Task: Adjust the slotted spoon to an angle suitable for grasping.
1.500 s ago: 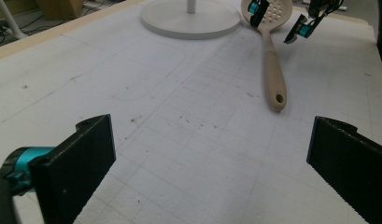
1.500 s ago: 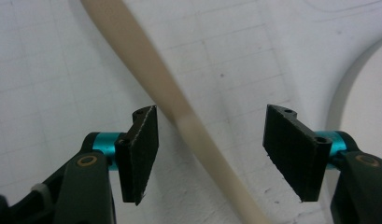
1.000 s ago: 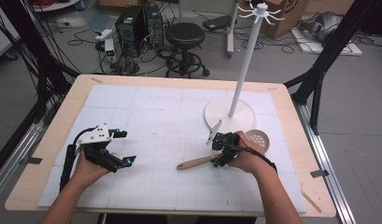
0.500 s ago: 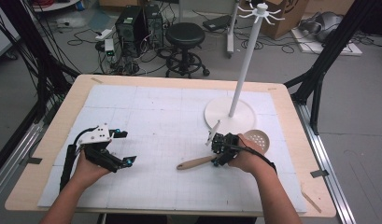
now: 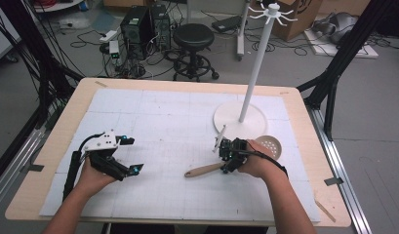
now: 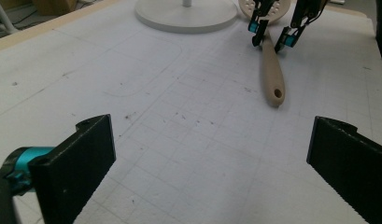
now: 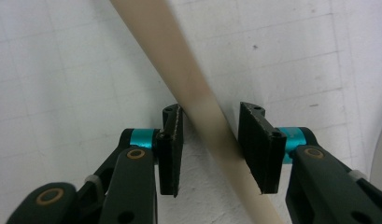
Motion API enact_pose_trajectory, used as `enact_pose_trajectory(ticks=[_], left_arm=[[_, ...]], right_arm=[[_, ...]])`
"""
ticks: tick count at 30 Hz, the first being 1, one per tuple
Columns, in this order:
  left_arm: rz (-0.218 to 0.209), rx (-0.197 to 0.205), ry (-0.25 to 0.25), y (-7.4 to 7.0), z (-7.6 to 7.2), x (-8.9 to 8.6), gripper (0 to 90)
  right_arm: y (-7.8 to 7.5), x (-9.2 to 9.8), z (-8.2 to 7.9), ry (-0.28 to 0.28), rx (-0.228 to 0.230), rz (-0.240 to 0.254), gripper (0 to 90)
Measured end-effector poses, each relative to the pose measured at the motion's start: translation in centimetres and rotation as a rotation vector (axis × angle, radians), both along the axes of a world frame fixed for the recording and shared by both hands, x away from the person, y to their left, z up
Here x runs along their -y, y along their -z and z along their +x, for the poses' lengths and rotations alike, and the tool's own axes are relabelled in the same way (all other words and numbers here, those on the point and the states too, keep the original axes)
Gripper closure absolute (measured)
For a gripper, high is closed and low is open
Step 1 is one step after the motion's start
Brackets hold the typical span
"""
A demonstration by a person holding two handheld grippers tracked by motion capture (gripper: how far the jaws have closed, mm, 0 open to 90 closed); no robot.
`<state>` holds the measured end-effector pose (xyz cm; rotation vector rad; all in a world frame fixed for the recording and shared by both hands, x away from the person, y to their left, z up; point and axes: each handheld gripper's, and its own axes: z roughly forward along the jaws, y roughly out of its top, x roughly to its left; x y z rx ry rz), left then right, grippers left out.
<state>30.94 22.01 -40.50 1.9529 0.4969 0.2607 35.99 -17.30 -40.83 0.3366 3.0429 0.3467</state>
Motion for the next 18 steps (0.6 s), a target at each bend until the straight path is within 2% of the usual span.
enact_pose_trajectory(ticks=[3, 4, 6, 11, 13, 18], left_arm=[[0.002, 0.001, 0.003, -0.01, 0.01, 0.0, 1.7], [0.0, -0.001, 0.0, 0.0, 0.0, -0.01, 1.7], [0.0, -0.002, 0.002, 0.03, 0.05, -0.02, 1.7], [0.002, -0.001, 0.006, 0.03, 0.04, 0.01, 1.7], [-0.001, -0.001, 0.0, 0.0, 0.0, -0.01, 1.7], [-0.005, -0.001, 0.0, -0.02, -0.02, -0.03, 1.7]], right_arm=[[-0.11, -0.29, 0.22, -0.013, -0.022, -0.025, 62.3], [-0.05, -0.24, 0.37, -0.026, -0.018, -0.017, 62.5], [-0.08, -0.16, 0.34, -0.015, -0.033, -0.015, 63.0], [-0.09, -0.2, 0.37, -0.034, -0.023, -0.018, 64.0], [-0.16, -0.25, 0.26, -0.038, -0.032, -0.022, 68.9], [-0.21, -0.3, 0.12, -0.041, -0.037, -0.025, 74.5]])
